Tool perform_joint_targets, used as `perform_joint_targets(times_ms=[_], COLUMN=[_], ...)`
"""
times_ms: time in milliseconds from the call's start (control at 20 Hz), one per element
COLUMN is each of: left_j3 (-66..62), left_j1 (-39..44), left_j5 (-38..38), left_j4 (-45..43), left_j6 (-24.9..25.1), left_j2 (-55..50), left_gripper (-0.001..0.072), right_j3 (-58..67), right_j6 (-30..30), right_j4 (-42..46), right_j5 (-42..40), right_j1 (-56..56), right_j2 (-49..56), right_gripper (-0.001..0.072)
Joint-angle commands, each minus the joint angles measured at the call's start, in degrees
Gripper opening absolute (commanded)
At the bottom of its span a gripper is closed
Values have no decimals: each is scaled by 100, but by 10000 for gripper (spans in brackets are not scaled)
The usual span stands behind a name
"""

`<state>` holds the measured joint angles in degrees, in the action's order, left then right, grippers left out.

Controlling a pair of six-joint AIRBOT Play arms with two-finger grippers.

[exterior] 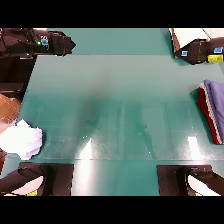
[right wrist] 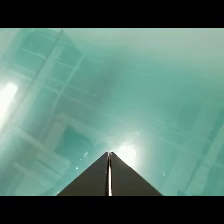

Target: Fold the shirts.

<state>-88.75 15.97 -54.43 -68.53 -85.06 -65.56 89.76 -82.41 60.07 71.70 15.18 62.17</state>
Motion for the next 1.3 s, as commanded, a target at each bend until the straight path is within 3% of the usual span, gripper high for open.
perform_joint_targets(times_ms=[0,500,700,850,1050,1200,1250], left_j3=[-4,-4,-4,-127,304,1493,1945], left_j1=[0,0,-2,-291,-1102,-1845,-2063], left_j5=[0,26,446,-560,-2498,-3412,-3484], left_j4=[0,-4,42,-251,-2159,-2861,-2885], left_j6=[0,0,0,4,-66,-52,-52], left_j2=[4,2,2,317,1298,1965,2094], left_gripper=[34,34,34,34,34,36,134], right_j3=[4,4,2,2,2,2,2], right_j6=[0,-2,-2,0,0,0,0], right_j4=[-2,-2,-2,0,0,0,-2], right_j5=[2,33,46,48,44,24,26], right_j1=[4,4,4,4,4,4,4], right_j2=[-2,-2,-2,-2,0,0,-2], right_gripper=[19,20,20,19,19,19,19])
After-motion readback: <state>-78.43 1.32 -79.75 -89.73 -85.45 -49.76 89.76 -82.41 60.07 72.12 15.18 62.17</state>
